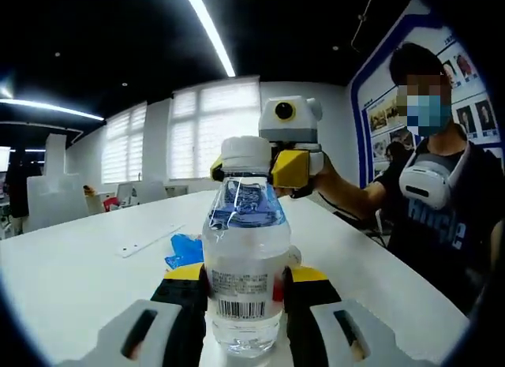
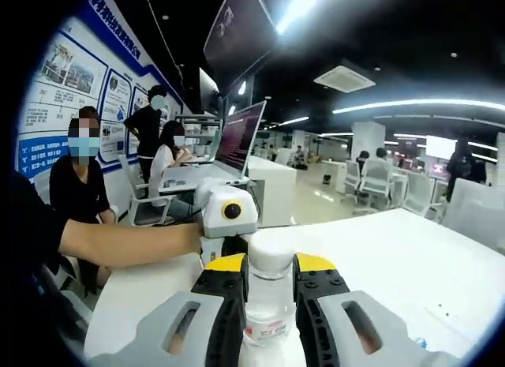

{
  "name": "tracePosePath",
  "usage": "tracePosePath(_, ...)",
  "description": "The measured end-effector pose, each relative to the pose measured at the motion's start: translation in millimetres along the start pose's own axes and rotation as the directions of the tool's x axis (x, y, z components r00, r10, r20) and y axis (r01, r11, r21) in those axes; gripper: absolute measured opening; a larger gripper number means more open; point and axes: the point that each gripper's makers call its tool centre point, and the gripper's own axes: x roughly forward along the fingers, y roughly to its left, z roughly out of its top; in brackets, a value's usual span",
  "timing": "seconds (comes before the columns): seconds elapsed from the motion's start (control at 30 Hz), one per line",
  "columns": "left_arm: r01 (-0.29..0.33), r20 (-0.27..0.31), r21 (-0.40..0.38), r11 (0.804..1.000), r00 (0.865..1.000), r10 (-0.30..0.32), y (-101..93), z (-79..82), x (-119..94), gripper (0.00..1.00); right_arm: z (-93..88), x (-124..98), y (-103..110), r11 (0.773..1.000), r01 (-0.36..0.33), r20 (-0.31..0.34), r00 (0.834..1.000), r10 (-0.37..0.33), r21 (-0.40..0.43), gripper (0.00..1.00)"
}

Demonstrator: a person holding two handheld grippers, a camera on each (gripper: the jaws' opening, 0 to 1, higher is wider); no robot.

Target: Arrange the tabletop items into an orderly group along one side of the table until the central work area is clear of visible clutter.

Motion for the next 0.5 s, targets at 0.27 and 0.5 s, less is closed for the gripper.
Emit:
tracePosePath(0.27, 0.022, 0.009, -0.002, 1.0, 1.0, -0.022, 1.5, -4.1, 0.6, 0.36, -4.7, 2.5, 0.6, 0.999, 0.046, -0.028, 0.999, -0.046, 0.007, 0.17)
tracePosePath(0.5, 0.048, 0.033, -0.002, 0.999, 0.998, -0.048, 2.2, -5.9, 1.4, 0.36, -7.4, 4.6, -0.2, 0.996, 0.086, -0.037, 0.996, -0.086, -0.005, 0.17)
